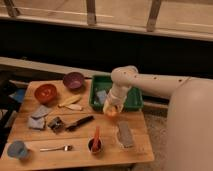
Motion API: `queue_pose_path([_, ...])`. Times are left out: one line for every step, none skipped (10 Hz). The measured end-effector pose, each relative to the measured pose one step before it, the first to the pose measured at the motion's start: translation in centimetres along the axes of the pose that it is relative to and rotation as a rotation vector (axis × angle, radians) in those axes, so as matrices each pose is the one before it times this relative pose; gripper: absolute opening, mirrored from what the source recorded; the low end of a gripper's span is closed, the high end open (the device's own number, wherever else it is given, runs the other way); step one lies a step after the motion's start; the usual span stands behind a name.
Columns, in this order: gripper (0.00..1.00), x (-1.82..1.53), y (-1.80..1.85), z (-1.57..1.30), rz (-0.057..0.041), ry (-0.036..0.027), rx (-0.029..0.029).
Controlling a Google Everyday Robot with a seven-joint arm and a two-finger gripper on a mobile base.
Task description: Place apple in plastic cup
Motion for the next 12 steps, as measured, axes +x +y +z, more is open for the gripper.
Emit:
queue_pose_path([0.00,0.231,0.426,-1.875,-0.01904,-0.03109,-0.01154])
queue_pose_path([0.00,0.121,0.513,-1.687,-0.02099,-0.02991,-0.01173])
queue_pose_path([0.00,0.086,0.773,-2.165,-0.03597,-0.04151,-0.01438])
queue_pose_path([0.00,0.016,0.619,-1.021,-0.02506,-0.02018,-0.00776])
queue_pose_path([0.00,-0.088,1.950,-1.932,-0.05672,-0.03814,-0.02808])
queue_pose_path([0.00,0.093,1.901,-0.965,-0.05031,-0.02303,-0.02641])
queue_pose_path([0.00,0.428,2.023,-0.543,-0.05932,-0.01242,-0.02705])
queue_pose_path([0.00,0.231,1.053,-0.247,-0.03455,-0.00587,-0.01226])
queue_pose_path([0.00,0.041,0.300,-0.070,-0.00879,-0.00196,-0.00360])
queue_pose_path([0.00,-0.003,0.011,0.035,-0.00025,0.00058,-0.00010])
queue_pose_path([0.00,-0.005,0.008,0.009,-0.00020,0.00007,-0.00010])
queue_pose_path([0.00,0.016,-0.007,-0.011,0.00014,0.00000,0.00004])
